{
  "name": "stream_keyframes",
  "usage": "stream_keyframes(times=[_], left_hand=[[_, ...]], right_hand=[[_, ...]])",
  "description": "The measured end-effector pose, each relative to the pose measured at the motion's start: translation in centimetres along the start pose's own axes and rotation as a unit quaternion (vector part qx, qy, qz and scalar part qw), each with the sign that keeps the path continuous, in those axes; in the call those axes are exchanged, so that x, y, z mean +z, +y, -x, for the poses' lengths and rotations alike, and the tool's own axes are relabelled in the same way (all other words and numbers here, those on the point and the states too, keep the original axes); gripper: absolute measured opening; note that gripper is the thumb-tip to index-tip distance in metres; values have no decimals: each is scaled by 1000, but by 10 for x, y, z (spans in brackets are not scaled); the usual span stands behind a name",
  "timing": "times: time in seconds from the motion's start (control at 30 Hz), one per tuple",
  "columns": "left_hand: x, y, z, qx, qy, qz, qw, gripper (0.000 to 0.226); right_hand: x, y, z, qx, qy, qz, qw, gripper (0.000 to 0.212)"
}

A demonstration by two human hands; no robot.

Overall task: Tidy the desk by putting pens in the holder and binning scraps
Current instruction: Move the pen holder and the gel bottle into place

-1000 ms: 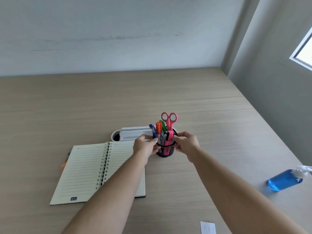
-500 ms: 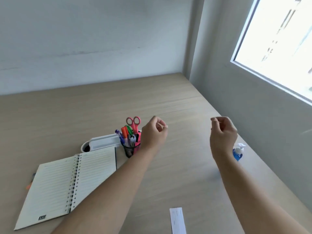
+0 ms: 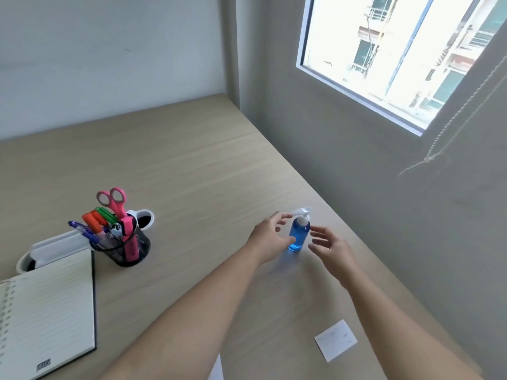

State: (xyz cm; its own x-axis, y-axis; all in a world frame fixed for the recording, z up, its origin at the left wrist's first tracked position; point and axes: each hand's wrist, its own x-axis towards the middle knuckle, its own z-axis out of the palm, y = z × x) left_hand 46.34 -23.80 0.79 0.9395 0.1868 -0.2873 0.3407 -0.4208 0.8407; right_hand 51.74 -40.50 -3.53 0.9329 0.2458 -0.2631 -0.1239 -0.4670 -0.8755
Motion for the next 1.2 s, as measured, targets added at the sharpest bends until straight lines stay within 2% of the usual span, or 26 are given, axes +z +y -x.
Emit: stream_keyframes(times=[0.17, 0.33, 0.47, 0.7, 0.8, 0.93, 1.2], left_hand=[[19, 8, -21, -5, 10, 16, 1000, 59], [15, 8, -25, 11, 25, 26, 999, 61], [-22, 3, -23, -3, 56, 45, 997, 53], [-121, -38, -7, -37, 181, 46, 982, 48], [-145, -63, 1, -58, 223, 64, 971, 44], [-156, -91, 6, -76, 241, 87, 964, 42], [-151, -109, 11, -86, 247, 94, 961, 43]], right_hand=[[7, -3, -16, -41, -51, 10, 998, 38], [11, -4, -25, -66, -57, 10, 996, 39], [36, -28, -36, -95, -80, 5, 992, 40], [134, -104, -51, -160, -177, 15, 971, 43], [175, -117, -51, -160, -205, 26, 965, 42], [209, -118, -49, -153, -226, 49, 961, 40], [214, -114, -46, -144, -235, 97, 956, 43]])
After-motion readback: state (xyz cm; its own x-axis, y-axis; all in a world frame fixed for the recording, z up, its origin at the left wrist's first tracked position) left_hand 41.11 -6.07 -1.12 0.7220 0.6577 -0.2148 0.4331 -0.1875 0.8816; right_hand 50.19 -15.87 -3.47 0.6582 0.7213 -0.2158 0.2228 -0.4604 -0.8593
